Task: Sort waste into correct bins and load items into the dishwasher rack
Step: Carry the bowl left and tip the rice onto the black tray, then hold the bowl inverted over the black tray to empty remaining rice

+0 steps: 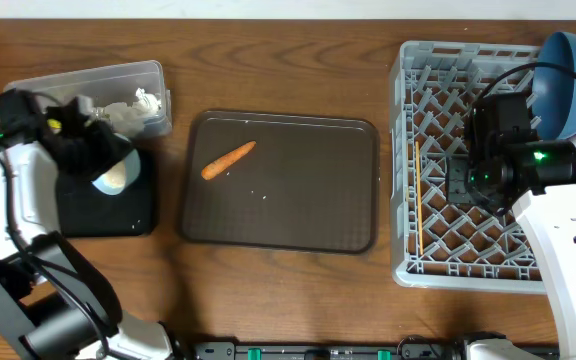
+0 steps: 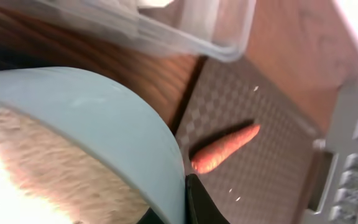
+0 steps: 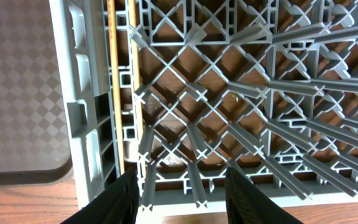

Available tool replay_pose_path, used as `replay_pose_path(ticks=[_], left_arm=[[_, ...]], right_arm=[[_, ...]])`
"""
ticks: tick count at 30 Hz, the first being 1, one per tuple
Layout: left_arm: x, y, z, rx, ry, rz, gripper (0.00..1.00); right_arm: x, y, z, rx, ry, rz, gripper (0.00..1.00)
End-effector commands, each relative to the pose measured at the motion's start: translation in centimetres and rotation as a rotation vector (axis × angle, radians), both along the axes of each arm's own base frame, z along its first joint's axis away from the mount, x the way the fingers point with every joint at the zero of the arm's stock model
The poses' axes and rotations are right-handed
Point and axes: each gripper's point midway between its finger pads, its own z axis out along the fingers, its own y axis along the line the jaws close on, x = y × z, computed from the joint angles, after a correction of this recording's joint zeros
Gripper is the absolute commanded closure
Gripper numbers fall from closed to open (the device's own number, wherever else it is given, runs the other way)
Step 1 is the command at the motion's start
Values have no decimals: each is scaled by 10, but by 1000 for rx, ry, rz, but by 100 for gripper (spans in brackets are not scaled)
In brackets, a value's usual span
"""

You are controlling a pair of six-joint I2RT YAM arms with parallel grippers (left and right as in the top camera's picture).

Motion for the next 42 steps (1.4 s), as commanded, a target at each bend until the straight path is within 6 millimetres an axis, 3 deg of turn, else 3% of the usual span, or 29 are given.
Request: replay_pose_path(ticks=[1, 7, 21, 27, 32, 38, 42], left_arm=[[10, 4, 4, -129, -68, -11, 94], [8, 17, -7, -271, -84, 30, 94], [-3, 48, 35, -513, -315, 82, 94], [-10, 48, 43, -561, -405, 58, 94], [-18, 51, 37, -581, -409, 80, 94], [-25, 54, 47, -620, -512, 69, 94], [-28, 51, 42, -618, -515, 66, 94]], right_arm=[[-2, -7, -2, -17, 10, -9, 55], [-2, -7, -2, -17, 10, -9, 56], [-2, -9, -2, -17, 9, -16, 55], [-2, -11, -2, -21, 12, -22, 56], [-2, -14, -2, -22, 12, -30, 56], [-5, -20, -2, -40, 22, -46, 56], [-6, -21, -2, -40, 24, -48, 56]])
